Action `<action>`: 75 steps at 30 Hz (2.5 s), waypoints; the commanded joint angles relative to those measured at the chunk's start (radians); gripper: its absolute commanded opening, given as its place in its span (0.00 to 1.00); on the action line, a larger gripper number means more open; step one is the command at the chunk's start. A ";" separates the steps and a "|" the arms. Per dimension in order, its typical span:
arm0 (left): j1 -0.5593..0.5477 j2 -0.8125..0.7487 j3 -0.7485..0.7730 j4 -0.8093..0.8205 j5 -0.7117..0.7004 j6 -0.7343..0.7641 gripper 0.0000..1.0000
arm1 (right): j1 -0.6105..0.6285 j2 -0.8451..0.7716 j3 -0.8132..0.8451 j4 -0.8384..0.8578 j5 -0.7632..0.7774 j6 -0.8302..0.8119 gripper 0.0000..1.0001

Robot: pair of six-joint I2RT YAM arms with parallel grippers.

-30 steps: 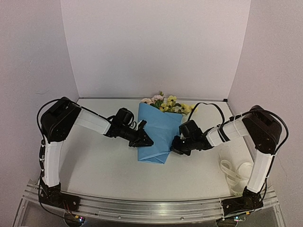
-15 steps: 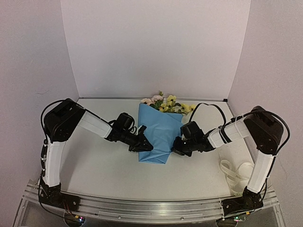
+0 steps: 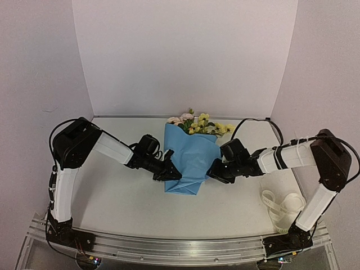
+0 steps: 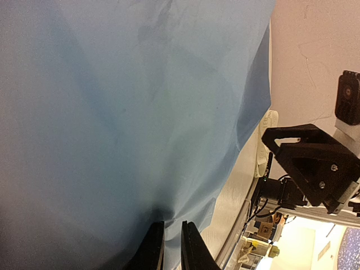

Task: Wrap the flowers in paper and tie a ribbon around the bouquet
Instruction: Press the fold line of the folded wrapping paper, then press the fold line on the folded wrapping paper.

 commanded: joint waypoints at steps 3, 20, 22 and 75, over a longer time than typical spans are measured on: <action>-0.007 0.045 -0.006 -0.073 -0.059 0.002 0.13 | 0.061 -0.069 0.133 -0.156 0.047 -0.022 0.37; -0.007 0.018 -0.010 -0.072 -0.059 0.013 0.14 | 0.123 0.260 0.229 0.031 -0.122 0.110 0.20; -0.007 0.001 -0.010 -0.071 -0.055 0.019 0.16 | 0.123 0.265 0.205 0.040 -0.117 0.124 0.19; 0.011 -0.079 -0.205 -0.114 0.028 0.030 0.15 | 0.160 0.266 0.376 -0.258 0.008 0.000 0.22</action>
